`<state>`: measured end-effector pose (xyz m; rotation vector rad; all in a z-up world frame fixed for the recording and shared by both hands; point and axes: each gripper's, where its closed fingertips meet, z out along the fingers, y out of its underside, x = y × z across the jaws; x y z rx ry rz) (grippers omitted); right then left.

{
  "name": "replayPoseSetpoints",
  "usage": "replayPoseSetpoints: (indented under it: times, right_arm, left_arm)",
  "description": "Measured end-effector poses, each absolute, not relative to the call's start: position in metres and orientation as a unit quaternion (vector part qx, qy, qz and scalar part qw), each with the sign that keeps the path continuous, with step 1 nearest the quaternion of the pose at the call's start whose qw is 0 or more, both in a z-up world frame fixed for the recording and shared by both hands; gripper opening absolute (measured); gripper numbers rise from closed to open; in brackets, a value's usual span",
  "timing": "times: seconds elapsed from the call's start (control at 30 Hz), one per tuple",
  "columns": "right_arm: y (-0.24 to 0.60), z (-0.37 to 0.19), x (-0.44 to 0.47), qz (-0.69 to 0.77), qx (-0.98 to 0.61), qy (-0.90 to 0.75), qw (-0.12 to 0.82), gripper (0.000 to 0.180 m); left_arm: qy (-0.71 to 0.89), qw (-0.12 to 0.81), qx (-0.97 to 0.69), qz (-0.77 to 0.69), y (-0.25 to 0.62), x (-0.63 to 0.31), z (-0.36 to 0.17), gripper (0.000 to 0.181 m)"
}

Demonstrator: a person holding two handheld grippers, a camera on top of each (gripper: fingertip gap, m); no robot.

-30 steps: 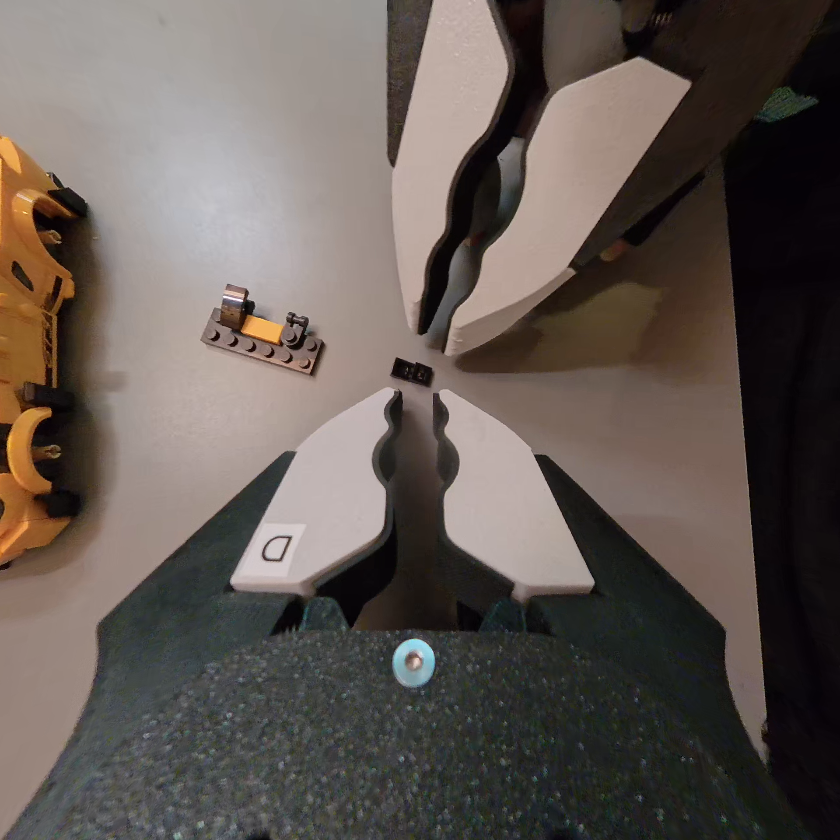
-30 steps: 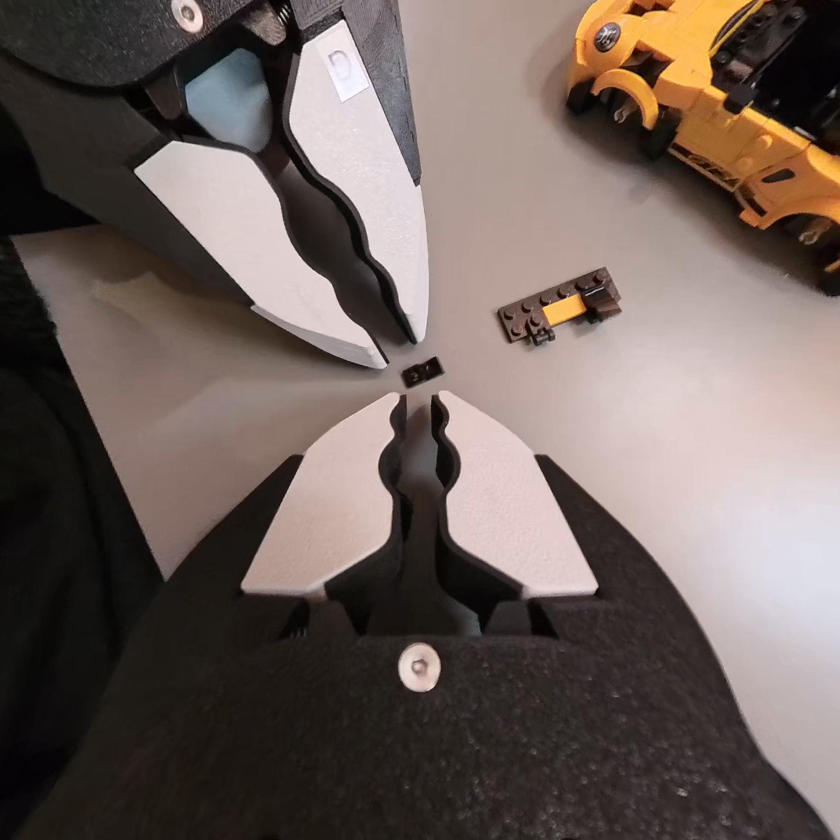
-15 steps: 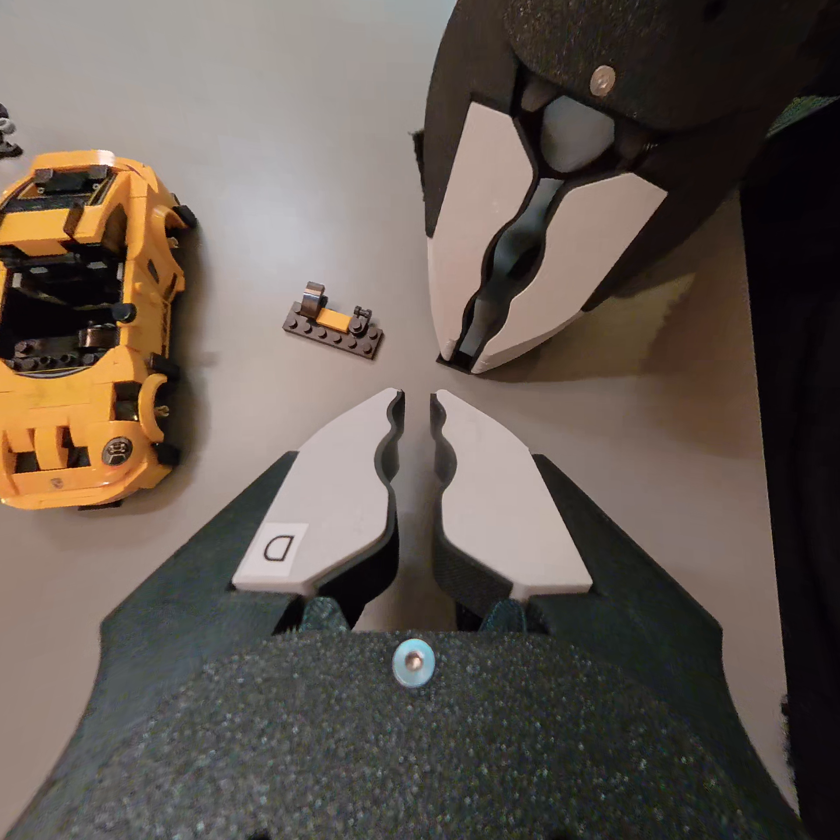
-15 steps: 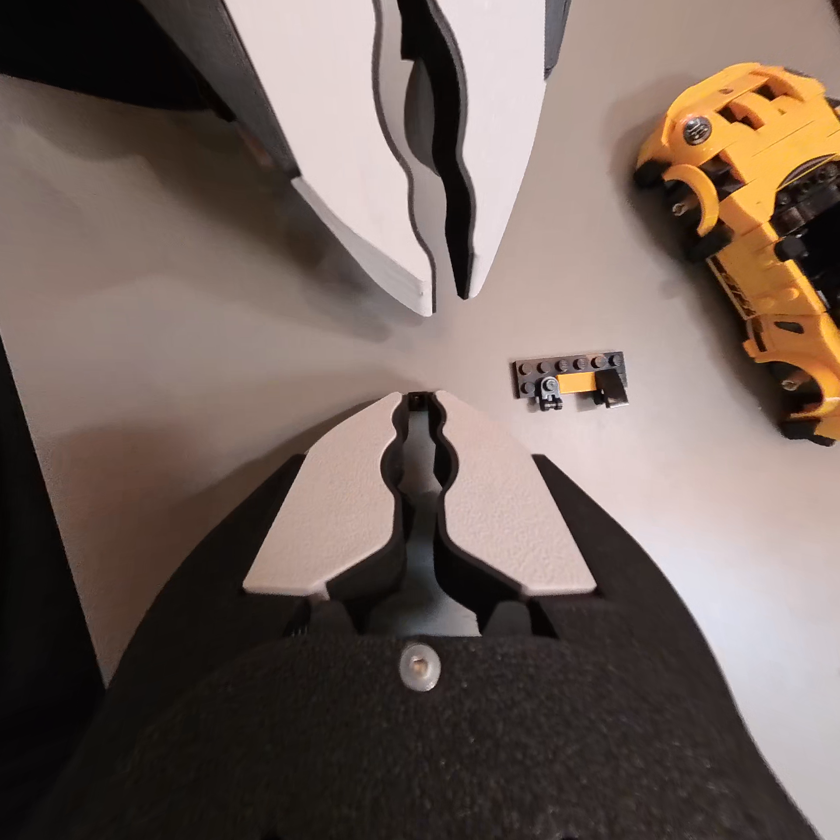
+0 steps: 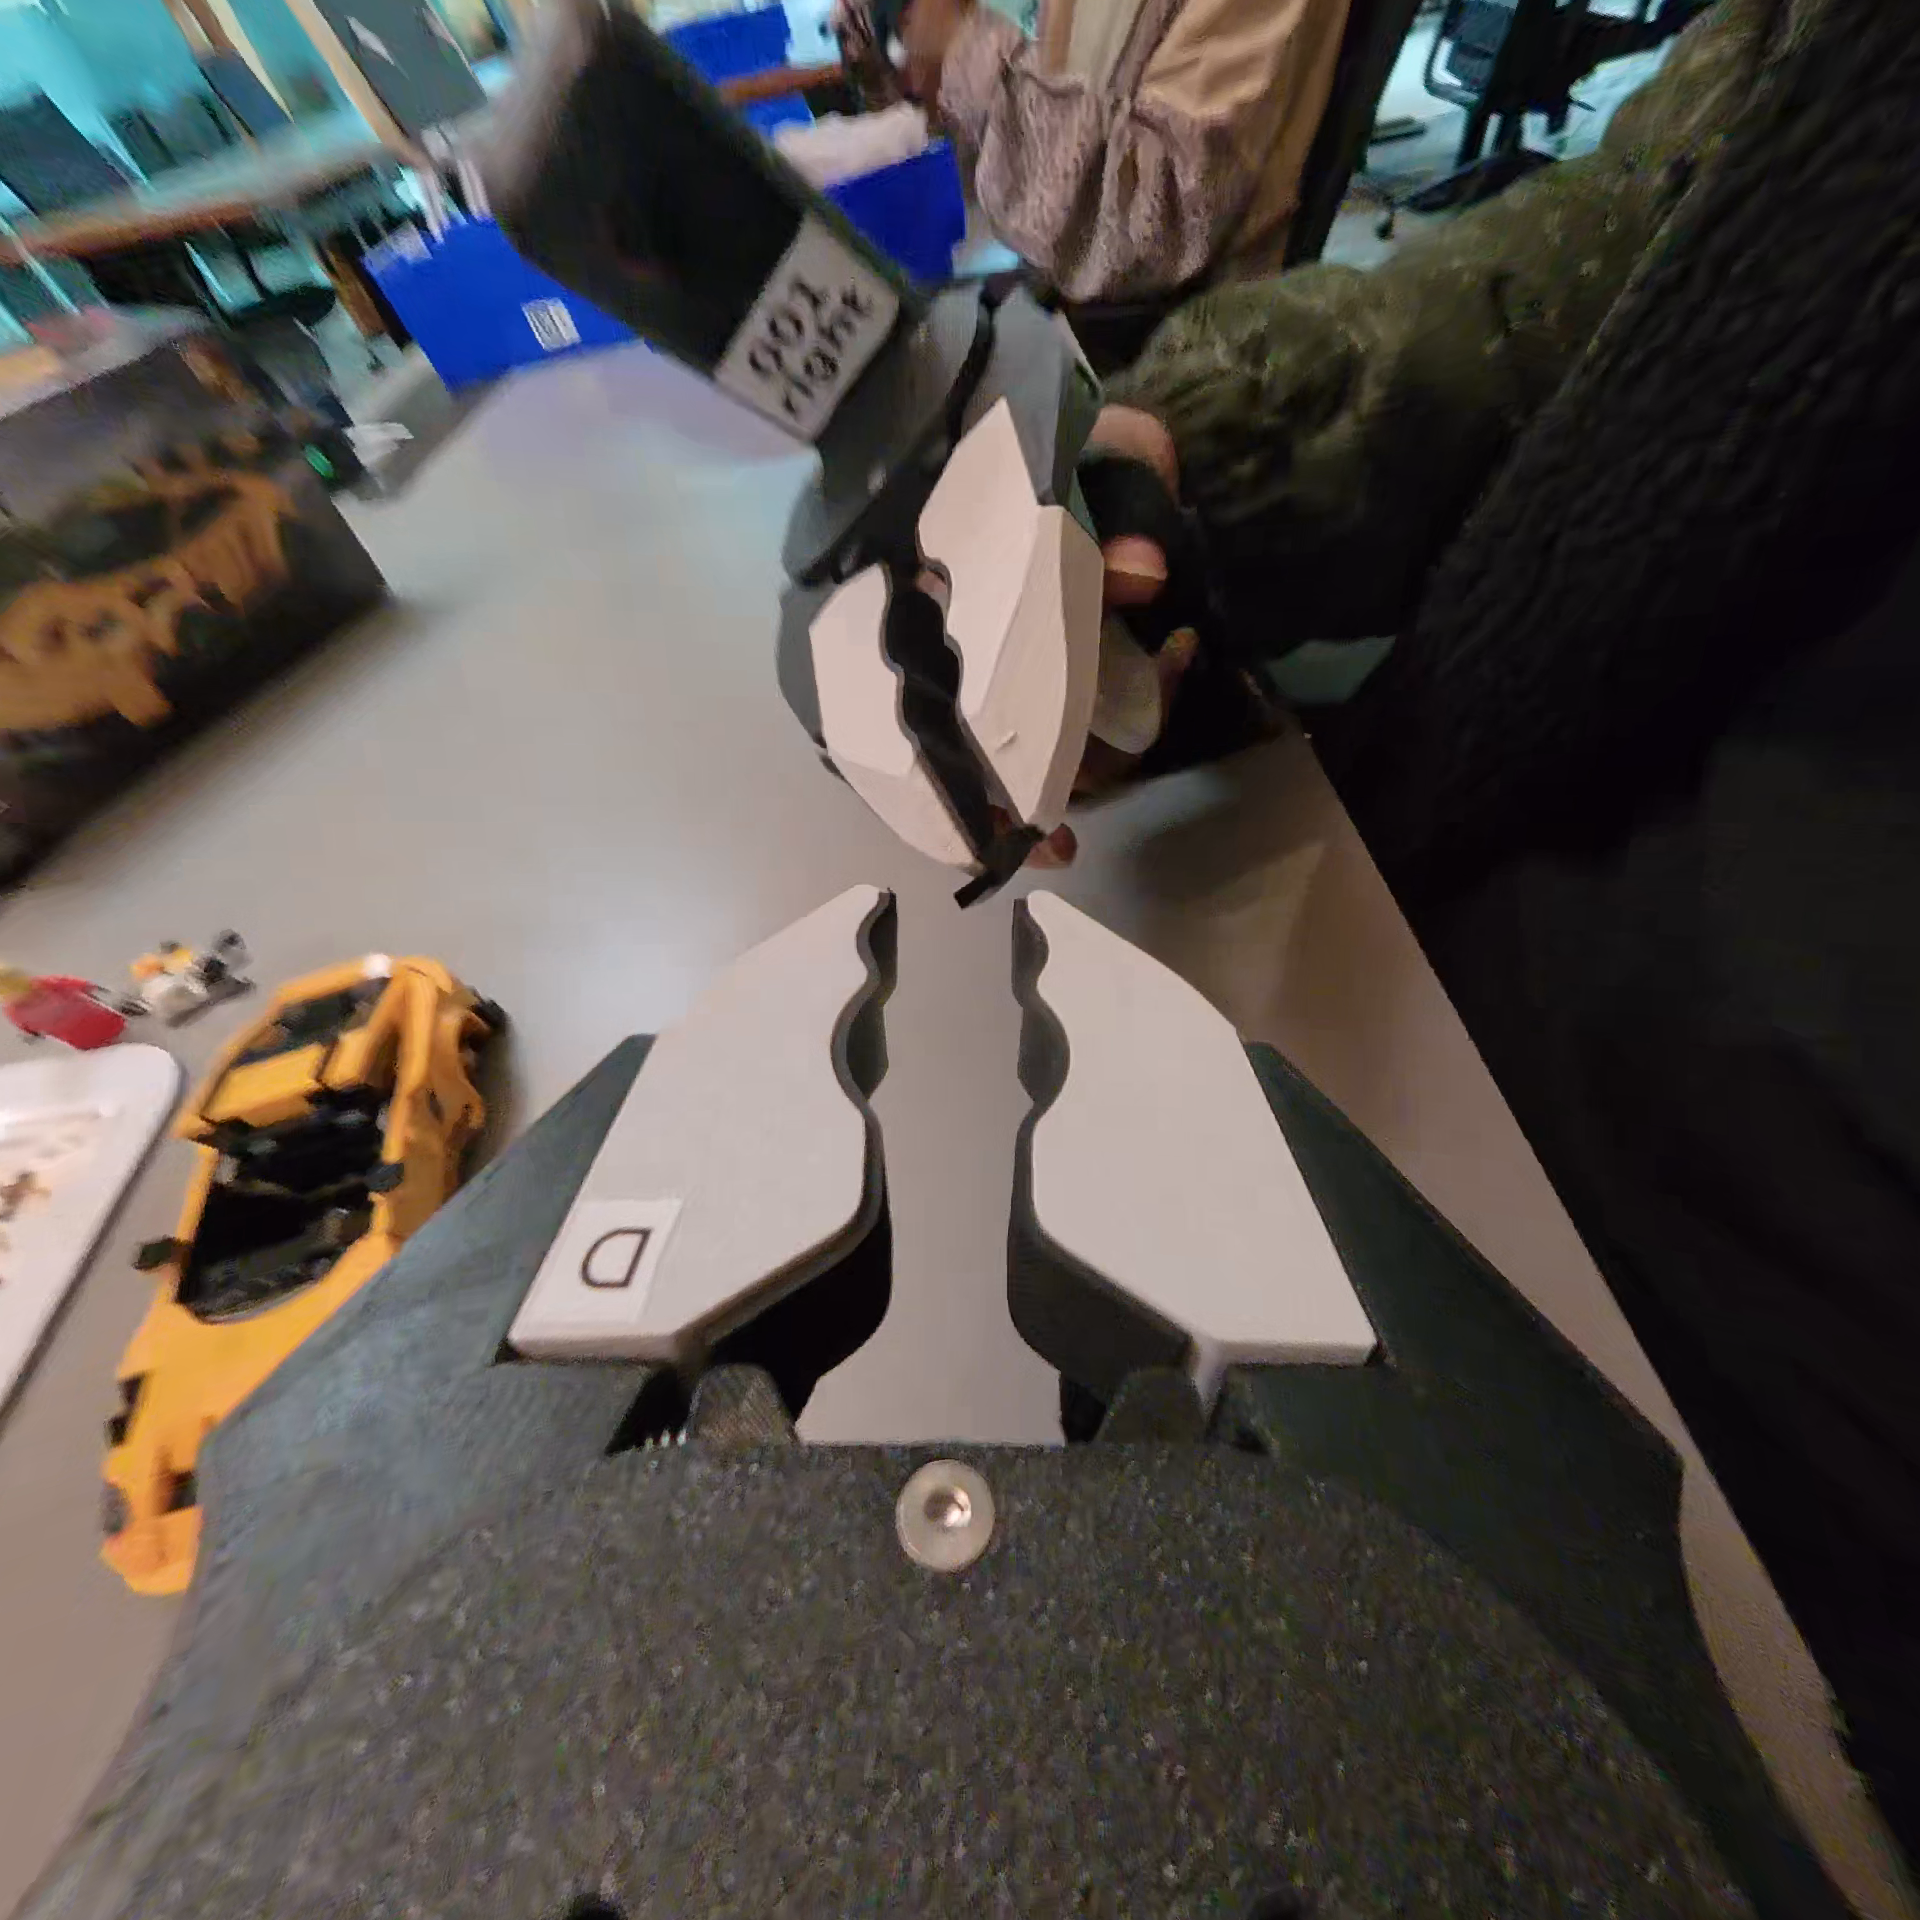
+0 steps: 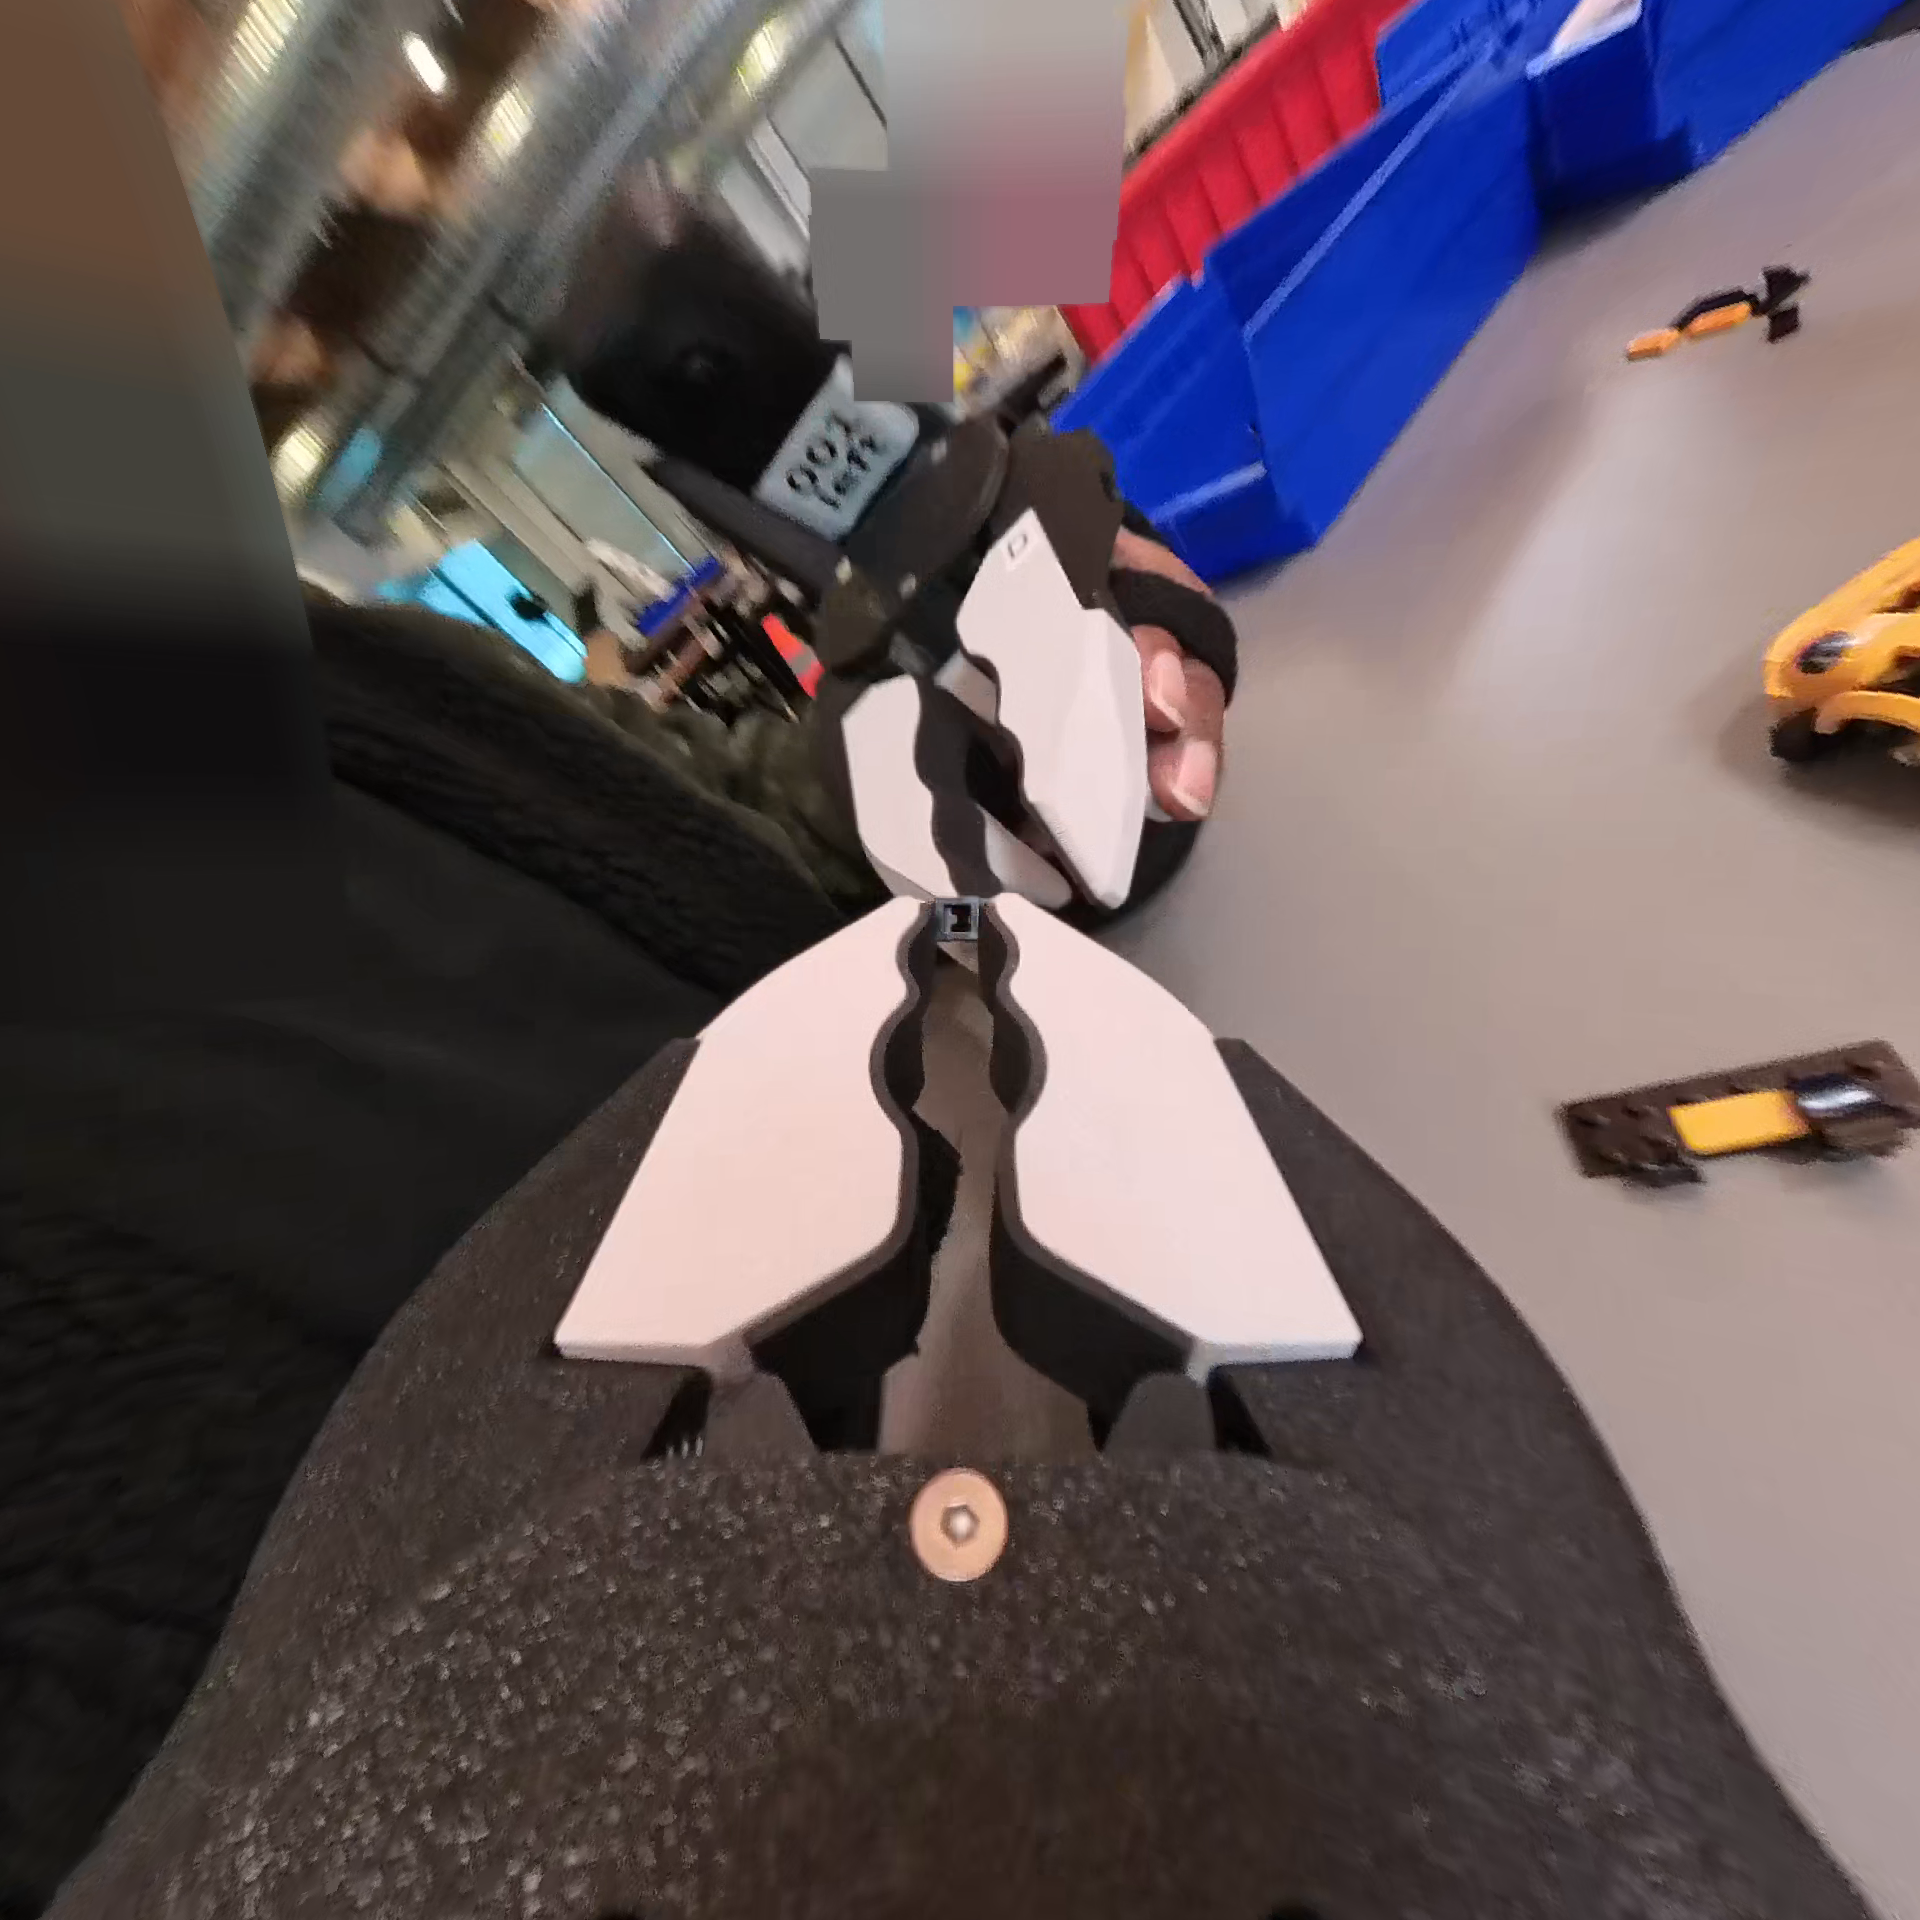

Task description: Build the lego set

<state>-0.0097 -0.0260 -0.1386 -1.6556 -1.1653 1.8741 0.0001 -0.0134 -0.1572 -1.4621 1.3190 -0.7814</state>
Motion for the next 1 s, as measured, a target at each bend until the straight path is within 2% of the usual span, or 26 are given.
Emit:
replayPoseSetpoints:
  times: [0.1, 0.23, 0.47, 0.57, 1.0]
  right_arm:
    - [-0.027, -0.127, -0.009, 0.72, -0.567, -0.361, 0.172, 0.007]
    - [-0.027, -0.122, -0.008, 0.747, -0.556, -0.327, 0.16, 0.007]
    - [-0.017, -0.127, -0.007, 0.745, -0.571, -0.302, 0.164, 0.007]
    - [-0.006, -0.131, -0.005, 0.739, -0.587, -0.28, 0.173, 0.002]
    - [0.013, -0.15, -0.002, 0.57, -0.693, -0.312, 0.314, 0.003]
  left_arm:
    - [0.55, 0.526, -0.573, -0.304, -0.017, 0.003, -0.147, 0.02]
    - [0.55, 0.555, -0.556, -0.283, -0.018, 0.004, -0.14, 0.009]
    - [0.542, 0.546, -0.577, -0.276, -0.011, 0.002, -0.144, 0.008]
    - [0.528, 0.536, -0.596, -0.282, -0.006, -0.001, -0.146, 0.007]
    - [0.468, 0.502, -0.682, -0.252, 0.021, -0.011, -0.165, 0.007]
